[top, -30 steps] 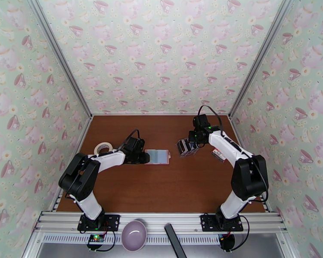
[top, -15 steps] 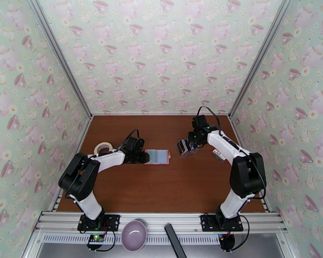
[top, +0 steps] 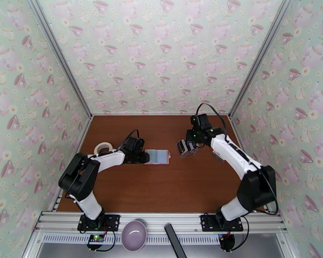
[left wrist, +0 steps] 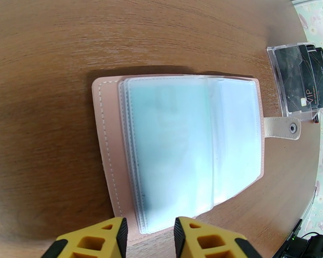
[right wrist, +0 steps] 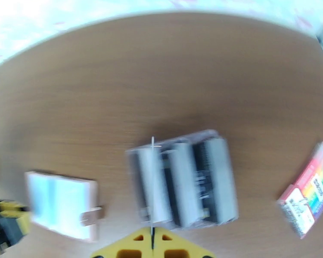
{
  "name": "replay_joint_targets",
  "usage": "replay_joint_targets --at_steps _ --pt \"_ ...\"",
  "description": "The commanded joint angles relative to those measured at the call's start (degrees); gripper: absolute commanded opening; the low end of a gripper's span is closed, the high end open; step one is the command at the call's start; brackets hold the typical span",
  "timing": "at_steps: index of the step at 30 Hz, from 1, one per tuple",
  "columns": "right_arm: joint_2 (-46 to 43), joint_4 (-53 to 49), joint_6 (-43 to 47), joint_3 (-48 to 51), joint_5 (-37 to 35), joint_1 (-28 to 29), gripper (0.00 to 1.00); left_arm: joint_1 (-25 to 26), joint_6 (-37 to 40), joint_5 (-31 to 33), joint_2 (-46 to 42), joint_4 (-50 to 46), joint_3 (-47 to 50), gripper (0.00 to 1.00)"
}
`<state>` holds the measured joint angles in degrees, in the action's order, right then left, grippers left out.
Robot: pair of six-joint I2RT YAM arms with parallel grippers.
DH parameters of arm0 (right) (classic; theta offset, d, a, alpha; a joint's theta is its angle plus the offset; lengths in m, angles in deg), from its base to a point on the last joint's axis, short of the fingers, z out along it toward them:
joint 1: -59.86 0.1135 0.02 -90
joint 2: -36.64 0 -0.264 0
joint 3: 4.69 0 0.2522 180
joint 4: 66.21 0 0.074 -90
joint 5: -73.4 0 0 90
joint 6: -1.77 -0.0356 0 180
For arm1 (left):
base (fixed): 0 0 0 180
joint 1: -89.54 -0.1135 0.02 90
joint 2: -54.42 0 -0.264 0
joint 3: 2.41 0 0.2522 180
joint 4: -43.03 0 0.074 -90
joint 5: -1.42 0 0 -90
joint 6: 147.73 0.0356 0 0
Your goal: Put the credit cards into the card holder
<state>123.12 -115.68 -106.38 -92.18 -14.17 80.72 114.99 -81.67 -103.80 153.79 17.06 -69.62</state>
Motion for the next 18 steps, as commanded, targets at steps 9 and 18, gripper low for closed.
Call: replay_joint_targets --at_steps 9,18 --pt "0.29 33.84 -20.43 18.67 19.57 6.85 0.02 -1.19 0.98 -1.46 -2.94 0.81 0.66 0.35" --pt "8.98 51.79 -29.45 23.39 17.02 13.23 0.0 -1.54 2.72 -2.11 -0.32 0.33 -1.52 0.34"
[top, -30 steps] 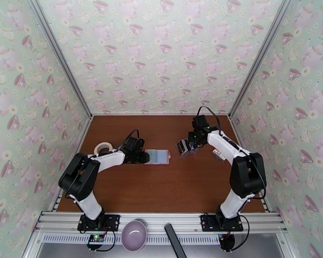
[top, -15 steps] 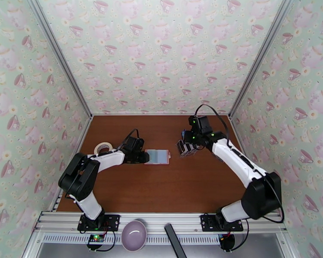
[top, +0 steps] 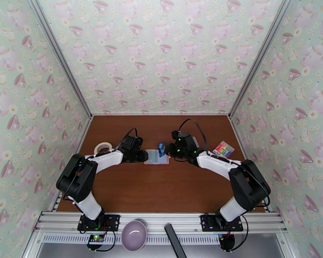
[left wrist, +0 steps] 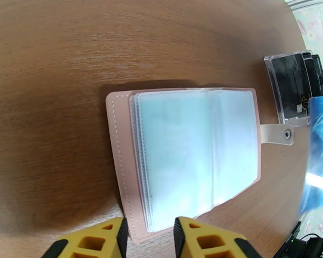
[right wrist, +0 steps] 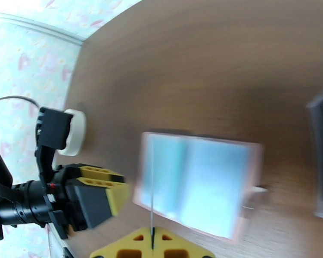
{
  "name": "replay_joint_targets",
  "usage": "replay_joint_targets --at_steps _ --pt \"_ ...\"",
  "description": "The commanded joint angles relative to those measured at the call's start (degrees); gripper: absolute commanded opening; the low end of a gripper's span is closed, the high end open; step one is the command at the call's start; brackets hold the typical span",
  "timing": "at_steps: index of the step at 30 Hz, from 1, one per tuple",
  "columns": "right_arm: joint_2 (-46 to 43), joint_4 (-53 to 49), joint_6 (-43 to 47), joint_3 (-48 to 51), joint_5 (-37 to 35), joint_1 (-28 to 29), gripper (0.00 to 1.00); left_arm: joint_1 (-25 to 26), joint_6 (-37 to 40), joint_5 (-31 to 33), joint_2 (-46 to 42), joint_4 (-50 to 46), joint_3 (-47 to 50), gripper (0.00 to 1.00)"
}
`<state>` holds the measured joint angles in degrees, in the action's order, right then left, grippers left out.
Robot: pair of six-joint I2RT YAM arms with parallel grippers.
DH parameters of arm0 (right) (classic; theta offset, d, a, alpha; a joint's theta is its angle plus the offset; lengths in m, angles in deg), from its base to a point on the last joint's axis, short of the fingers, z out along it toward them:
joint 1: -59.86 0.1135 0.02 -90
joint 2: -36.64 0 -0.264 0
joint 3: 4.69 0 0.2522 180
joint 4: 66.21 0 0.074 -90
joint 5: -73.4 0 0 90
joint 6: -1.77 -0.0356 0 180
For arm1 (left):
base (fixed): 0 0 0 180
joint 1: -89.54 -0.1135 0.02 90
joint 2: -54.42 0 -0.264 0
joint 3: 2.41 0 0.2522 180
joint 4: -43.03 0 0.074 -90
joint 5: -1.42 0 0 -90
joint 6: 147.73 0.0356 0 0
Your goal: Put the credit cards into the card holder
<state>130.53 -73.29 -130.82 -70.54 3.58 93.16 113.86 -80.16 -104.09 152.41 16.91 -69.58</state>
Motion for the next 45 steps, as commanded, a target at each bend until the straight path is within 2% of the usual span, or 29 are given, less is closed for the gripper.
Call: replay_joint_targets --at_steps 1,7,11,16,20,28,41,45 --pt "2.41 11.19 -5.83 2.52 -1.22 1.08 0.0 -0.4 1.09 -2.76 0.91 1.53 -1.27 0.34" --pt "5.55 17.18 -7.61 4.97 -1.82 1.94 0.01 -0.4 0.92 -7.14 0.74 4.69 -1.34 0.32" --pt "7.34 19.56 -7.95 6.19 -1.85 2.27 0.01 -0.36 0.77 -9.09 2.75 5.43 -2.38 0.24" --pt "8.59 21.47 -7.59 7.66 -2.66 2.29 0.0 -0.46 0.89 -8.37 3.78 5.46 -1.84 0.19" --pt "9.66 22.5 -7.33 8.15 -2.78 2.25 0.01 -1.13 1.58 -5.42 3.39 5.04 -0.59 0.18" --pt "10.25 21.79 -6.5 8.16 -4.11 2.19 0.03 -1.46 4.02 0.58 3.42 2.13 -1.26 0.18" --pt "11.47 21.47 -5.99 7.98 -5.13 1.8 0.03 -1.42 4.86 3.11 7.2 0.5 -2.84 0.3" --pt "11.85 21.87 -6.32 7.95 -5.22 1.68 0.03 -1.4 4.6 2.37 7.56 1.17 -2.76 0.3"
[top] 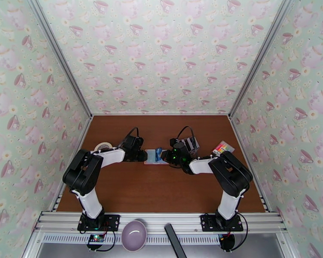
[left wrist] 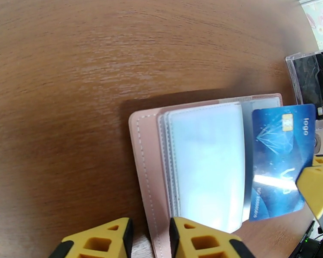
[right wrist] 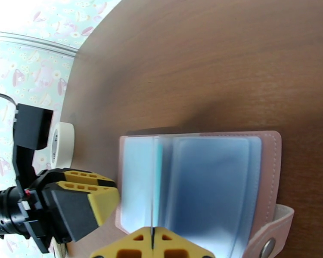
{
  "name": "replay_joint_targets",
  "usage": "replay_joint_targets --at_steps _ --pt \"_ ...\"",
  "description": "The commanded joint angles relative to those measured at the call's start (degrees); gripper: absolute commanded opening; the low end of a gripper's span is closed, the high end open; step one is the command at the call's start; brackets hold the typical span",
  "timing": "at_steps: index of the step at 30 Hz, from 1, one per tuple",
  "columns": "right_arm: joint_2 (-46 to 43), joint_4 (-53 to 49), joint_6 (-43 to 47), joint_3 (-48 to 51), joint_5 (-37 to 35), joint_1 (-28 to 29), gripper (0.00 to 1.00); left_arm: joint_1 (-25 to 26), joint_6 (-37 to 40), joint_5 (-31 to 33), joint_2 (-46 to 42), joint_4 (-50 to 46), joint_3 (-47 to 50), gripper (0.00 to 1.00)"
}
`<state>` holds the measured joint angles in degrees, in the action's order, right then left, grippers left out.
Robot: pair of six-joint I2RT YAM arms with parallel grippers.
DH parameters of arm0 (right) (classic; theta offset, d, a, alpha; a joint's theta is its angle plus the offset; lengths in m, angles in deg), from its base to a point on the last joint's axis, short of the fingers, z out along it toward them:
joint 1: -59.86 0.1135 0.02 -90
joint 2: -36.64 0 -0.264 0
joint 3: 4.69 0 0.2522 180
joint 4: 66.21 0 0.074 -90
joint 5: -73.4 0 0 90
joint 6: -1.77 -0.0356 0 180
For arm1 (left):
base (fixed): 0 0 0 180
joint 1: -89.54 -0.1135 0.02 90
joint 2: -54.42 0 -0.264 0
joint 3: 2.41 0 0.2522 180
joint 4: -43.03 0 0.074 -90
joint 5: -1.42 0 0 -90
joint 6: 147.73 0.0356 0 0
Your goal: Put the credit cards into the card holder
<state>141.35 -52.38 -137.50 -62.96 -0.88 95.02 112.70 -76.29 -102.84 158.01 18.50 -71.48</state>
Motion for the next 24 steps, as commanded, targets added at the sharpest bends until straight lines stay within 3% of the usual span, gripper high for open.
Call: replay_joint_targets --at_steps 1,12,24 --pt "0.95 1.09 0.24 0.54 -1.02 -0.28 0.02 -0.26 0.73 0.84 2.0 -0.19 -0.85 0.3" --pt "3.84 4.35 -1.32 0.31 1.25 -0.6 0.02 -0.39 -0.72 -2.46 1.33 2.29 0.57 0.25" --pt "4.49 7.92 -2.87 1.16 3.22 -0.56 0.02 -0.92 -2.36 -5.71 1.91 4.88 1.51 0.27"
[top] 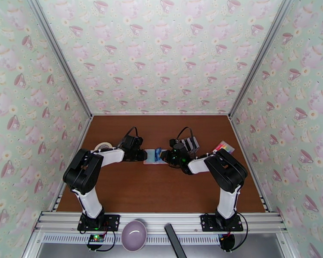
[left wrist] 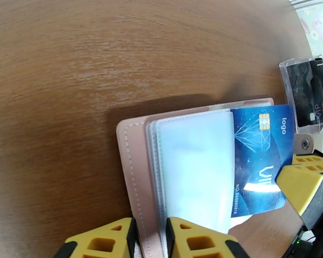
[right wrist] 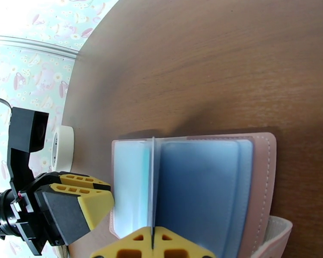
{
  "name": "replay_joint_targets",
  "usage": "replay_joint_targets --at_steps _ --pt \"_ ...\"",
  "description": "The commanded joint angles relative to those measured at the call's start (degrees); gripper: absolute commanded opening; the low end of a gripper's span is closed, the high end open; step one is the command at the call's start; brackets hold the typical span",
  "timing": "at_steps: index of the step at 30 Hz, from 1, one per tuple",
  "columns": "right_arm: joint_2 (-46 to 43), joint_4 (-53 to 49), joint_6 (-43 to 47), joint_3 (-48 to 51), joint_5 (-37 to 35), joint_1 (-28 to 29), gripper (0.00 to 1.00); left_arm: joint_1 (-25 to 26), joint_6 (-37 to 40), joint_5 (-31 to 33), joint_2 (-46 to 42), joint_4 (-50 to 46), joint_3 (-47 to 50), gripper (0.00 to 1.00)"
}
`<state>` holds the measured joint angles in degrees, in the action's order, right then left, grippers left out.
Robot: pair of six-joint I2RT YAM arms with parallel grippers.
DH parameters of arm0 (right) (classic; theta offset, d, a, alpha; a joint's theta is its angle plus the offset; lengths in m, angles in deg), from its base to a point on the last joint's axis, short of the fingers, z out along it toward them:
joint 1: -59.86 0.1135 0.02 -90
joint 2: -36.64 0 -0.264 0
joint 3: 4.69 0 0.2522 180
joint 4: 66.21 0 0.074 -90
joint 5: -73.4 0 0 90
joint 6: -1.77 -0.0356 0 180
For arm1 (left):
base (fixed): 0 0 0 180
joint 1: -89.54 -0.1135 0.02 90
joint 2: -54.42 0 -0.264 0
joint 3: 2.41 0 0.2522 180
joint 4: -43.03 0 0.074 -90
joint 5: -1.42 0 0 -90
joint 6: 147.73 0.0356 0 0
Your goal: Put the credit cards into the card holder
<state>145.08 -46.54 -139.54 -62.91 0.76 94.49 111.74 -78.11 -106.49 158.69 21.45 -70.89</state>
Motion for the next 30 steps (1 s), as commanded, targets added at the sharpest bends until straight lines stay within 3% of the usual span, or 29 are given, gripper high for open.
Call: replay_joint_targets --at_steps 1,30 --pt "0.42 2.12 -0.77 1.31 1.42 -0.02 0.02 -0.12 -0.62 -2.06 0.82 2.08 1.16 0.27" --pt "3.77 7.35 -4.56 3.68 1.86 0.39 0.03 -0.4 -1.17 -2.13 2.16 0.04 0.42 0.27"
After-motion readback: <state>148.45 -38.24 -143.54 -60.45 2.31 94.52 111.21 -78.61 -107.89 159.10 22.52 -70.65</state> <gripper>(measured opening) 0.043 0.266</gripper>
